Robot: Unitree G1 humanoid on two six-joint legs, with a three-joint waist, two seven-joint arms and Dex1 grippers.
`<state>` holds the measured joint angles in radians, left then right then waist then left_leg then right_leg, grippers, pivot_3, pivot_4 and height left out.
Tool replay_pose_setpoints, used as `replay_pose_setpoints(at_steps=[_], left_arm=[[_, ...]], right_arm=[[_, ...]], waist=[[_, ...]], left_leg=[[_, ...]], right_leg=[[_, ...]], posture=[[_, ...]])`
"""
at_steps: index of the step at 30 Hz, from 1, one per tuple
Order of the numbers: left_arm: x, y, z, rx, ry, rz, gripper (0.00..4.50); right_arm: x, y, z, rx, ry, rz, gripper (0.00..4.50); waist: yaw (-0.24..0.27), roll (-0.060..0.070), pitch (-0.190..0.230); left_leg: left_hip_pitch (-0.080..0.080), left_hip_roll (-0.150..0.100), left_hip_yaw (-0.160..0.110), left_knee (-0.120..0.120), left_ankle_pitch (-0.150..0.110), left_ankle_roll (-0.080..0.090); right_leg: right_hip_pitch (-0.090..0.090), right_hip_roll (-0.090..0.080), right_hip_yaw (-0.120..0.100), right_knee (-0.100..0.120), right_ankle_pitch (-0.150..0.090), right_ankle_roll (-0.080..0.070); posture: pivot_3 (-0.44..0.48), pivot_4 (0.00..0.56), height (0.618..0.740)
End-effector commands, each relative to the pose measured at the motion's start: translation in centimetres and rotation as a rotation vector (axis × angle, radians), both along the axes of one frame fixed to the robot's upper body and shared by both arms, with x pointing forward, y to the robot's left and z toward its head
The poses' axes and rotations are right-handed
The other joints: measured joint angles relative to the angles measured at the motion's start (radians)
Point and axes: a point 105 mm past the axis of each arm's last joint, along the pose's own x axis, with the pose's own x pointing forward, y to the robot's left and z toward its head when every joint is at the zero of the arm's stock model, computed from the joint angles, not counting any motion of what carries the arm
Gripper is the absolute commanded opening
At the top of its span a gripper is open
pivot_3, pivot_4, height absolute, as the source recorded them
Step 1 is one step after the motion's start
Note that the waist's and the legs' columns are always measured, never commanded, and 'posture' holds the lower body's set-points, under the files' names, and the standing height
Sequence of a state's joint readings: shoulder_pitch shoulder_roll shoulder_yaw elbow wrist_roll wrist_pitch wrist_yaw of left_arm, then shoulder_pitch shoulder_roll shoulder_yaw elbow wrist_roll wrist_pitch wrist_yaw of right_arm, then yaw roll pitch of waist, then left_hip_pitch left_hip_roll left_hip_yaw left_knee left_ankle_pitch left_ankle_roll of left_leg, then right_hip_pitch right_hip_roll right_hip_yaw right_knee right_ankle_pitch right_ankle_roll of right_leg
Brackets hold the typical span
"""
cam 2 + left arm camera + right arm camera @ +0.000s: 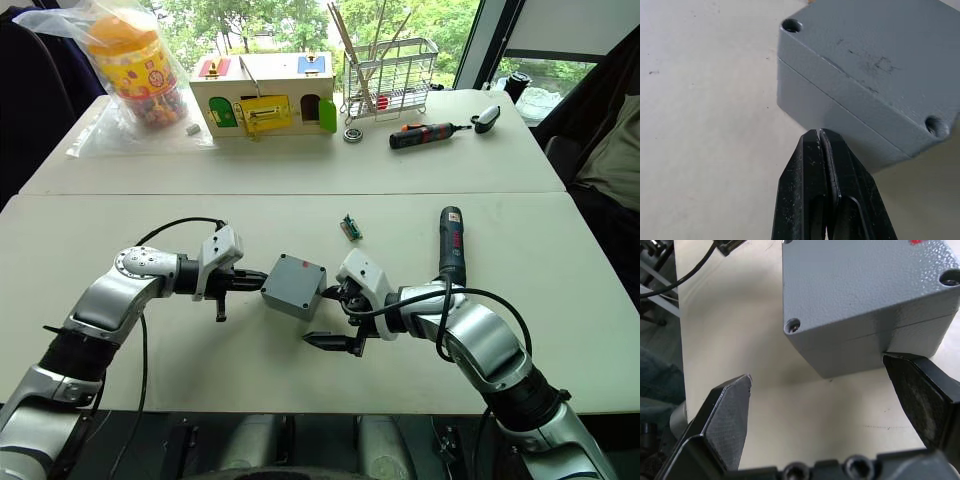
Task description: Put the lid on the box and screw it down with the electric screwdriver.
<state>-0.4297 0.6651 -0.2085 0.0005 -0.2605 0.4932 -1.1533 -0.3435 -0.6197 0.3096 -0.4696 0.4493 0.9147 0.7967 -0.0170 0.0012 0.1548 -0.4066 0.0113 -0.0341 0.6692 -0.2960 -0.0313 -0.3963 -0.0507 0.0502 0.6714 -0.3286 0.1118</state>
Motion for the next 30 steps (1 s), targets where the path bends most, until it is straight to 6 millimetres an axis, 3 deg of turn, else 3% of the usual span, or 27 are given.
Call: replay_pose_setpoints(at_steps=[1, 10, 15, 20, 23, 27, 30], left_arm=[[-0.7, -0.8, 1.0, -0.034, -0.019, -0.045, 0.0], [-0.6, -1.0, 1.0, -0.036, -0.02, -0.039, 0.0], [-0.6, -0.8, 1.4, -0.046, -0.022, -0.043, 0.0], [-0.9, -0.8, 1.8, -0.051, -0.011, -0.061, 0.0], [0.1, 1.0, 3.0, -0.024, -0.05, -0.018, 0.0], [1.4, 2.1, 5.7, -0.072, -0.102, 0.022, 0.0], [1.9, 0.9, 8.1, -0.163, -0.14, 0.004, 0.0]], right_arm=[[0.3, 0.5, 1.4, 0.031, -0.06, 0.023, 4.43], [0.4, 1.0, 1.2, 0.015, -0.073, 0.049, 4.43], [0.6, -0.5, 1.7, -0.058, -0.126, 0.055, 4.43], [0.5, -1.5, 4.3, -0.037, -0.166, 0.046, 4.43], [0.5, -3.6, 6.4, -0.033, -0.169, 0.025, 4.43], [2.7, -5.4, 9.0, 0.061, -0.206, -0.099, 4.43], [7.2, -6.0, 9.3, 0.19, -0.238, -0.307, 4.43]], waist=[[0.003, 0.0, 0.0], [0.002, 0.0, 0.0], [0.004, 0.0, 0.0], [0.004, 0.0, 0.0], [0.005, 0.0, 0.0], [0.002, 0.0, 0.0], [-0.001, -0.002, -0.001]], left_leg=[[0.0, 0.0, 0.0, 0.0, 0.0, 0.0], [0.0, 0.0, 0.0, 0.0, 0.0, 0.0], [0.0, 0.0, 0.0, 0.0, 0.0, 0.0], [0.0, 0.0, 0.0, 0.0, 0.0, 0.0], [0.0, 0.0, 0.0, 0.0, 0.0, 0.0], [0.0, 0.0, 0.0, 0.0, 0.0, 0.0], [0.001, 0.0, 0.001, 0.0, 0.0, 0.0]], right_leg=[[0.0, 0.0, 0.0, 0.0, 0.0, 0.0], [0.0, 0.0, 0.0, 0.0, 0.0, 0.0], [0.0, 0.0, 0.0, 0.0, 0.0, 0.0], [0.0, -0.001, 0.0, 0.0, 0.0, 0.0], [0.0, -0.001, 0.0, 0.0, 0.0, 0.0], [0.001, 0.0, 0.0, 0.0, 0.0, 0.0], [0.001, 0.001, 0.0, 0.0, 0.0, 0.0]], posture=[[0.0, 0.15, 0.736], [0.0, 0.15, 0.736], [0.0, 0.15, 0.736], [0.0, 0.15, 0.736], [0.0, 0.15, 0.736], [0.0, 0.15, 0.736], [0.0, 0.15, 0.736]])
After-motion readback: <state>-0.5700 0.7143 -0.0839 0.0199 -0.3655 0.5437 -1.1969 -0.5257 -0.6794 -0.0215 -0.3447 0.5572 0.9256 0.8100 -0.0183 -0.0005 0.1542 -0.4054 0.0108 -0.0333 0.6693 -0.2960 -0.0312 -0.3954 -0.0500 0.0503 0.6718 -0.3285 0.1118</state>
